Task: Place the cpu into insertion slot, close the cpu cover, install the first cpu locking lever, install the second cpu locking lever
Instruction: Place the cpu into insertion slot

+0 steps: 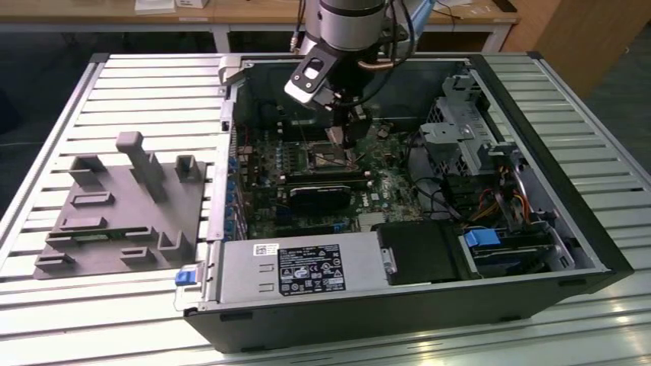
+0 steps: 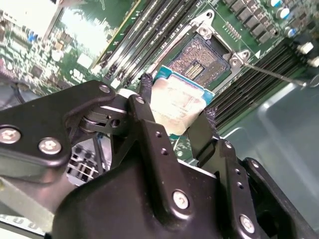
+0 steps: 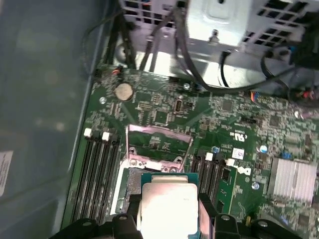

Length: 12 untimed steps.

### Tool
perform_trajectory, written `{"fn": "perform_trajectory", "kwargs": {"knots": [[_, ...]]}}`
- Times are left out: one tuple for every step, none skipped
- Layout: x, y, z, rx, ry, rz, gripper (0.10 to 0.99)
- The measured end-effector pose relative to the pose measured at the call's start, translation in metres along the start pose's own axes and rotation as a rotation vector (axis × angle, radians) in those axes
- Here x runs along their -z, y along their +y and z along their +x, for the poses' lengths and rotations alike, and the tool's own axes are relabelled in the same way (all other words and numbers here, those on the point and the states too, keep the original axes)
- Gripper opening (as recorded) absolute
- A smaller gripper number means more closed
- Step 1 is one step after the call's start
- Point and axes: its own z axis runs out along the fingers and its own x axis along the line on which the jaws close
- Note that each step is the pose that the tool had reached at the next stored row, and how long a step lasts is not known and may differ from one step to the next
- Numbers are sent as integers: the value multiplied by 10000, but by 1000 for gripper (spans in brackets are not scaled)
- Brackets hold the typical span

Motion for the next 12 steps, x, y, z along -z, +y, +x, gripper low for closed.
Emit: {"fn": "perform_trajectory", "kwargs": {"knots": [[-6,-1,0,-153,-10,-3,537],[-13,-2,0,-296,-20,-5,537],[-22,-3,0,-438,-28,-8,537],[-32,-5,0,-574,-38,-10,537],[-42,-7,1,-712,-47,-12,537],[-52,-10,1,-829,-55,-14,537],[-62,-13,2,-939,-62,-16,537],[-71,-17,4,-1038,-68,-18,537],[-79,-25,6,-1115,-73,-20,537],[-86,-36,8,-1171,-77,-21,537],[-92,-52,10,-1211,-80,-22,537],[-100,-67,12,-1241,-82,-23,537]]}}
